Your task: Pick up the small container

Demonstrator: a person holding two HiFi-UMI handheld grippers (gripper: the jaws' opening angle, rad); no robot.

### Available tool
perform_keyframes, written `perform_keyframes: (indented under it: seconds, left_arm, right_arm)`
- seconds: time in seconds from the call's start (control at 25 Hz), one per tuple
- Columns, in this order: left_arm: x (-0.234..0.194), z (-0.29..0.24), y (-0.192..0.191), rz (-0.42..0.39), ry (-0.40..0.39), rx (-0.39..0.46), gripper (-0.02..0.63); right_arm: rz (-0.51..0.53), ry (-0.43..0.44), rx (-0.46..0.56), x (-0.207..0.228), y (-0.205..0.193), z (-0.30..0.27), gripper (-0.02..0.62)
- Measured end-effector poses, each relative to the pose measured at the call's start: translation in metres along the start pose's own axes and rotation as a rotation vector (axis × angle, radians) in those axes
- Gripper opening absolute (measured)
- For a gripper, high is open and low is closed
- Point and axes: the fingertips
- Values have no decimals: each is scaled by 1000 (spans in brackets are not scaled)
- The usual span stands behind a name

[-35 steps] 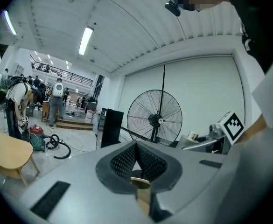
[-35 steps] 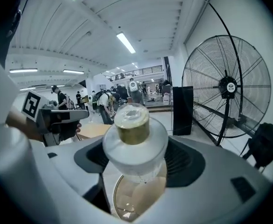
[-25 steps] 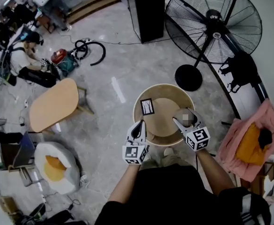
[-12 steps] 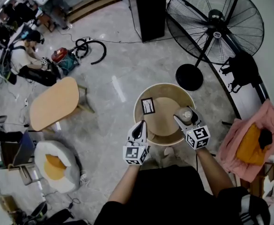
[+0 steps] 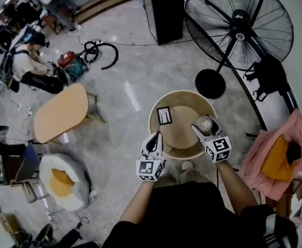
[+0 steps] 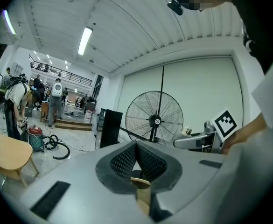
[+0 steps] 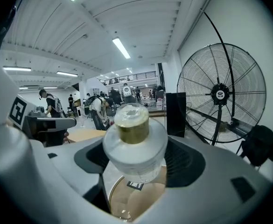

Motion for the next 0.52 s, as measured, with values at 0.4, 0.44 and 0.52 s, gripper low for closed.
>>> perform_keyframes:
  seconds: [0.4, 0.44, 0.52]
  left_arm:
    - [1, 7, -3, 0, -4, 1, 6]
    - [1, 8, -4, 2, -3, -2, 6]
    - [1, 9, -6, 2, -1, -5, 6]
  right_arm:
    - [-7, -26, 9, 5, -1, 5, 353]
    - [-11, -26, 9, 6, -2, 5, 353]
    - [-20, -27, 9, 8, -4, 5, 353]
Point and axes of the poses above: the fingertips, and each gripper's own axes: z backward along the fingers, x to its right, y out of its top, and after that the axes turned 5 degrees about y, right-handed
